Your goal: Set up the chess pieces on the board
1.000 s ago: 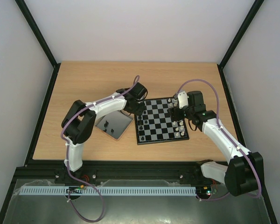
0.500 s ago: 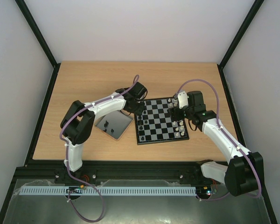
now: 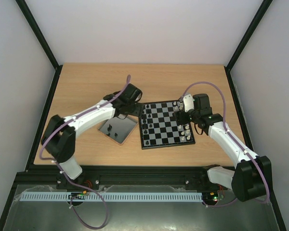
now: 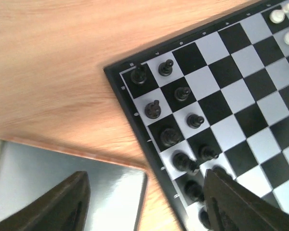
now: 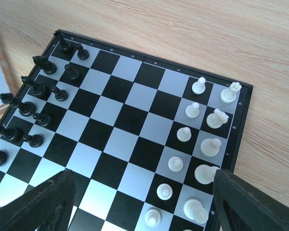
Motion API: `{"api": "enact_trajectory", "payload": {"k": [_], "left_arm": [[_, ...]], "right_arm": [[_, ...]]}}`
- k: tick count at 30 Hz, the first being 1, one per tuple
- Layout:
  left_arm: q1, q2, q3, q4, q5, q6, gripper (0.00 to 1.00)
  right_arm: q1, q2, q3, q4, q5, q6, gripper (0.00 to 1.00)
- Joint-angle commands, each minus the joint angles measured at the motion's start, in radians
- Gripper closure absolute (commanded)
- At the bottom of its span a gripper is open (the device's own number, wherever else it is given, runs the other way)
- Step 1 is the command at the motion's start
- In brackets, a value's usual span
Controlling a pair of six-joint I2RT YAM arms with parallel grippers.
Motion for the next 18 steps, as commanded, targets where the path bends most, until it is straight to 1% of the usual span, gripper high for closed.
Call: {"api": "enact_trajectory", "payload": {"k": [1,2,3,6,10,12,15,18], "left_arm": [[0.022,-0.133,-0.092,0.072,-0.044,0.026,0.13],[0.026,-0.155,-0.109,0.066,-0.070,0.012,0.03],[0.028,-0.177,-0.124,0.057,-0.085,0.004,0.01],[0.032,-0.229,-0.140,-0.005,-0.122,-0.003,0.01],[0.036,-0.247,-0.121,-0.117,-0.198,-0.001,0.01],[0.036,-0.279,-0.143,-0.111,-0.217,0.023,0.01],[0.036,-0.366,-0.225,-0.048,-0.231,0.037,0.01],[0.044,-0.443,-0.289,-0.013,-0.309,0.006,0.01]], "right_arm": [[-0.001,-0.009,-0.005,-0.014,-0.013,-0.014,0.21],[-0.002,-0.012,-0.005,-0.014,-0.012,-0.015,0.21],[-0.001,-0.015,-0.004,-0.014,-0.010,-0.016,0.21],[-0.003,-0.025,-0.006,-0.013,-0.010,-0.019,0.21],[-0.003,-0.039,-0.008,-0.013,-0.012,-0.022,0.21],[-0.002,-0.043,-0.008,-0.013,-0.013,-0.022,0.21],[-0.002,-0.049,-0.008,-0.013,-0.014,-0.023,0.21],[-0.003,-0.051,-0.008,-0.014,-0.014,-0.023,0.21]]}}
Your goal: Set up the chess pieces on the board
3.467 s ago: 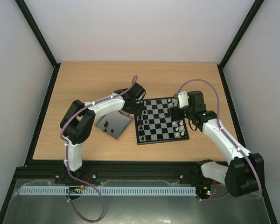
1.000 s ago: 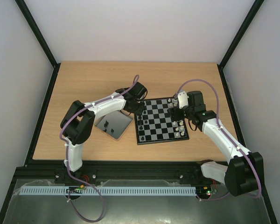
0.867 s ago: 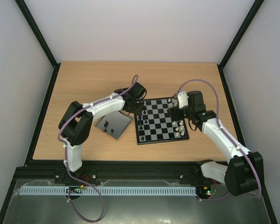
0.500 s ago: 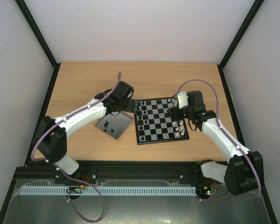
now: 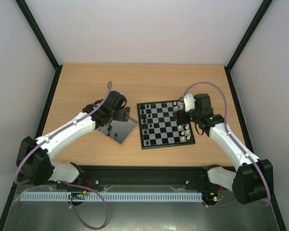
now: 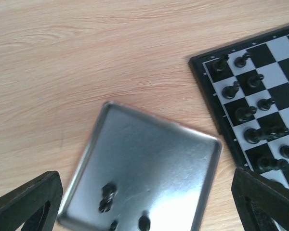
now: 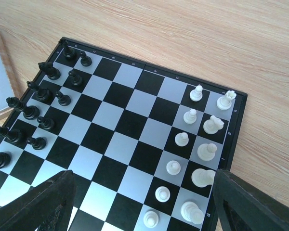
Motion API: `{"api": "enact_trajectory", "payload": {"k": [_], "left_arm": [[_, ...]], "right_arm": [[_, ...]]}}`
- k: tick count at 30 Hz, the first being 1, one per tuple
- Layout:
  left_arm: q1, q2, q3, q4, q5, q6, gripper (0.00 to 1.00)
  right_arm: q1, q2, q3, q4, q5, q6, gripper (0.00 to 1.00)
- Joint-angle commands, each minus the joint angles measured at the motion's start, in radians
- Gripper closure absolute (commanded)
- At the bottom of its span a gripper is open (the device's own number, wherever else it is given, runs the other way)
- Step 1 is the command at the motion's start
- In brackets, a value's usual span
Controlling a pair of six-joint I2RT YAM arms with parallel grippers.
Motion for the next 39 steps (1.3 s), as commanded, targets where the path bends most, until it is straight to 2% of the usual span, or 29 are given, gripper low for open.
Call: {"api": "enact_trajectory", "payload": {"k": [1,3,4,6,8,10,12,16,19,23,32,39], "left_arm": [[0.019,-0.124,-0.084,0.036,-0.170,-0.036,0.01],[0.037,-0.123,-0.108,-0.021,-0.294,-0.152,0.01],[0.057,-0.102,-0.108,-0.059,-0.290,-0.171,0.01],[0.097,-0.047,-0.087,-0.097,-0.184,-0.080,0.01],[0.123,-0.021,-0.094,-0.115,-0.096,-0.077,0.02],[0.145,-0.021,-0.139,-0.079,0.054,-0.053,0.14],[0.155,-0.007,-0.169,-0.053,0.143,-0.040,0.28],[0.163,0.047,-0.175,-0.003,0.188,-0.052,0.54],[0.167,0.106,-0.151,0.005,0.180,-0.058,0.62],[0.171,0.169,-0.116,-0.014,0.138,-0.054,0.70],[0.175,0.210,-0.122,-0.025,0.110,-0.059,0.73],[0.181,0.250,-0.112,-0.005,0.128,-0.044,0.83]], "right_arm": [[-0.002,-0.024,-0.009,-0.014,-0.016,-0.011,0.21],[-0.001,-0.024,-0.010,-0.013,-0.018,-0.013,0.21],[-0.001,-0.024,-0.010,-0.014,-0.018,-0.014,0.20],[-0.002,-0.025,-0.008,-0.015,-0.019,-0.015,0.21],[-0.002,-0.027,-0.009,-0.015,-0.020,-0.016,0.21],[-0.002,-0.026,-0.010,-0.017,-0.024,-0.016,0.21],[-0.001,-0.021,-0.008,-0.018,-0.034,-0.016,0.20],[-0.002,-0.002,-0.003,-0.025,-0.044,-0.021,0.21],[-0.001,0.002,0.000,-0.029,-0.039,-0.023,0.21],[-0.003,0.002,0.000,-0.030,-0.033,-0.024,0.21],[-0.002,0.013,0.000,-0.031,-0.041,-0.028,0.21],[-0.002,0.015,0.000,-0.034,-0.042,-0.028,0.21]]}}
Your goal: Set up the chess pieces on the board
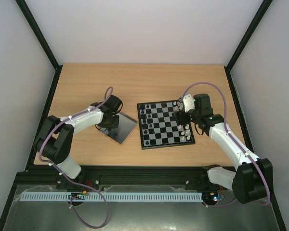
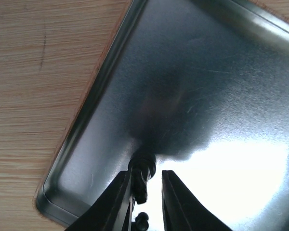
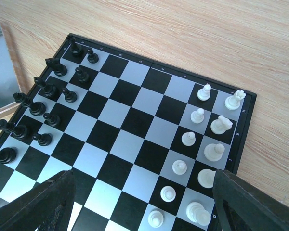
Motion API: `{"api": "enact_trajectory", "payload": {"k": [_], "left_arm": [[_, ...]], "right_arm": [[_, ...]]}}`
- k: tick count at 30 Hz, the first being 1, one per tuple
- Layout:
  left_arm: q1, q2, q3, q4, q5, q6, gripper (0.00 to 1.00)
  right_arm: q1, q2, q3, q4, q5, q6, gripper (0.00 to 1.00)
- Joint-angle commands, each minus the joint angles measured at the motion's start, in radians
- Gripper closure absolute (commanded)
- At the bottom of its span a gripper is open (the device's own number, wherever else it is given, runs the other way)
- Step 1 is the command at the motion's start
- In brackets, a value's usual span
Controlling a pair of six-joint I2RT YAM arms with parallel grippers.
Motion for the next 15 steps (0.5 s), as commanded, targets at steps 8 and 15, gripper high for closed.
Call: {"api": "enact_trajectory", "payload": {"k": [8,15], "left_arm": [[0.005,0.054,0.035,0.016,0.051,0.030,0.91],[-0.040,0.047,0.064,0.029,0.120,0.081,0.97]], "right_arm": [[-0.003,0.011,-0.002,-0.029,-0.014,-0.013,0.21],[-0.002,0.011,-0.002,-0.029,-0.014,-0.014,0.21]]}}
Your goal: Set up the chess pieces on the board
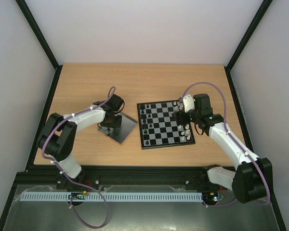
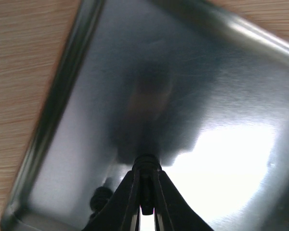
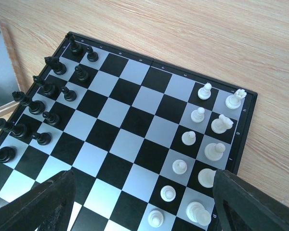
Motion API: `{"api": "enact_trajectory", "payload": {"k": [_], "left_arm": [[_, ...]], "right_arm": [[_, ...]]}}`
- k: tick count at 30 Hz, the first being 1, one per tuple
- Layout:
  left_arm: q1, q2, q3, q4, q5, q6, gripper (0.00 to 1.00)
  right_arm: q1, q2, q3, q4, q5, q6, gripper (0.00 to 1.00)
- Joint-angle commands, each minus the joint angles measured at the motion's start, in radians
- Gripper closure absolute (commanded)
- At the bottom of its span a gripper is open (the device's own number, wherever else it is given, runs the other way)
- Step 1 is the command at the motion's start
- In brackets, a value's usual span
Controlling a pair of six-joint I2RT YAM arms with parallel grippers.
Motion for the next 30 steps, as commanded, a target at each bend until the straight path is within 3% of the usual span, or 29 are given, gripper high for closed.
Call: {"api": "enact_trajectory", "payload": {"k": [1,8,16,30], "left_arm": [[-0.048,-0.017,0.046,0.014,0.065,0.056,0.97],[-0.175,-0.089,0.097,0.011,0.093,0.142,0.97],[-0.351,-0.064,0.189,-0.035,0.086,0.206,0.98],[-0.449,0.125,0.351,-0.009,0.119,0.204,0.98]], "right_arm": [[-0.001,0.007,-0.002,-0.028,-0.013,-0.013,0.20],[-0.001,0.006,-0.001,-0.027,-0.012,-0.013,0.21],[-0.002,0.002,0.000,-0.029,-0.009,-0.009,0.21],[-0.002,0.011,0.001,-0.002,0.153,0.028,0.20]]}}
